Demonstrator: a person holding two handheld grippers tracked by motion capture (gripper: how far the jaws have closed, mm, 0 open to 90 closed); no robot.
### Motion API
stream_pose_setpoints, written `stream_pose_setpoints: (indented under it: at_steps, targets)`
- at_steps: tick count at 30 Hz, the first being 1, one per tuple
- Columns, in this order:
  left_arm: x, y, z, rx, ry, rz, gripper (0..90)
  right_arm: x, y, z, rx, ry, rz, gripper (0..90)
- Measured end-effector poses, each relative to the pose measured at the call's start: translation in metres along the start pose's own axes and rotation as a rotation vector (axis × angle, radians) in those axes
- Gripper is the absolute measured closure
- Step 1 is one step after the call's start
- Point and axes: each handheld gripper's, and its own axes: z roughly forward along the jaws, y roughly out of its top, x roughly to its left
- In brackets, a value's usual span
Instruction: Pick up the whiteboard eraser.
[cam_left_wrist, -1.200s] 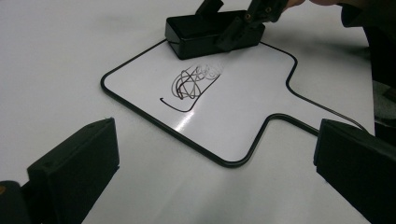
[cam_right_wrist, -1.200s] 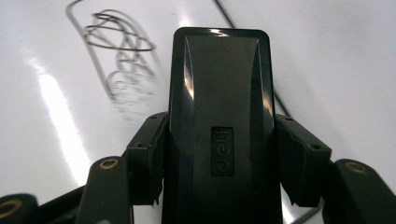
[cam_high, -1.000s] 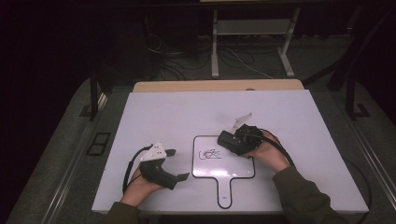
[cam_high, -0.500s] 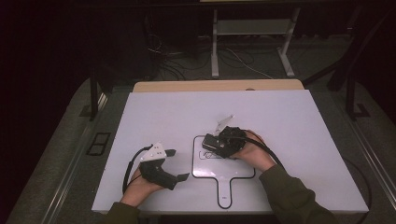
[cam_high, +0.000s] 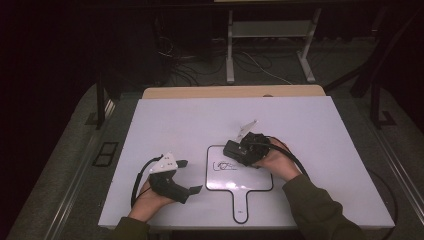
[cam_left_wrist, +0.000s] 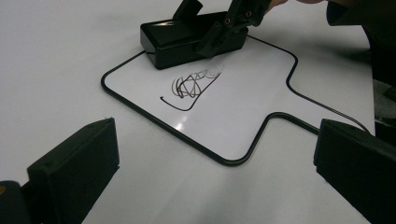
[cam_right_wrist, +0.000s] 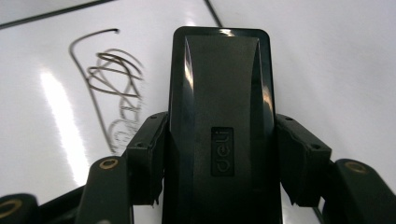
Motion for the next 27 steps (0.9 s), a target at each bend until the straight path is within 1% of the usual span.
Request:
stream_pose_setpoints:
  at_steps: [2,4,6,9,12,15,16,18,20,22,23,24,25,27]
  targets:
    - [0.000,0.000,0.000,-0.001,-0.001,-0.002,0.0,0.006,0.003,0.001,0.000,0.009,-0.011,38.8]
    - [0.000,0.000,0.000,-0.004,-0.001,-0.001,0.0,0.012,0.006,0.002,-0.001,0.015,-0.033,38.8]
    - [0.000,0.000,0.000,-0.003,-0.002,0.001,0.0,0.018,0.009,0.003,-0.003,0.016,-0.070,38.8]
    - [0.000,0.000,0.000,-0.005,-0.002,0.000,0.0,0.027,0.013,0.004,0.000,0.029,-0.088,38.8]
    - [0.000,0.000,0.000,-0.005,-0.002,-0.001,0.0,0.033,0.016,0.005,0.001,0.038,-0.119,38.7]
    - [0.000,0.000,0.000,0.000,-0.002,0.000,0.0,0.040,0.018,0.005,-0.002,0.057,-0.135,38.7]
    - [0.000,0.000,0.000,-0.005,-0.002,-0.001,0.0,0.042,0.019,0.005,-0.005,0.068,-0.127,38.7]
    - [0.000,0.000,0.000,-0.002,-0.002,0.000,0.0,0.044,0.019,0.005,-0.003,0.066,-0.139,38.8]
    - [0.000,0.000,0.000,-0.002,-0.001,0.001,0.0,0.043,0.019,0.005,0.000,0.067,-0.131,38.7]
    - [0.000,0.000,0.000,-0.002,-0.001,-0.001,0.0,0.039,0.018,0.006,-0.002,0.067,-0.120,38.8]
    - [0.000,0.000,0.000,-0.002,0.000,0.000,0.0,0.036,0.017,0.005,0.001,0.057,-0.122,38.8]
    - [0.000,0.000,0.000,-0.002,0.000,0.000,0.0,0.033,0.016,0.005,0.003,0.050,-0.113,38.8]
    - [0.000,0.000,0.000,-0.002,0.000,0.000,0.0,0.032,0.015,0.004,0.004,0.050,-0.092,38.8]
    - [0.000,0.000,0.000,-0.001,0.000,0.001,0.0,0.025,0.012,0.003,0.004,0.042,-0.074,38.7]
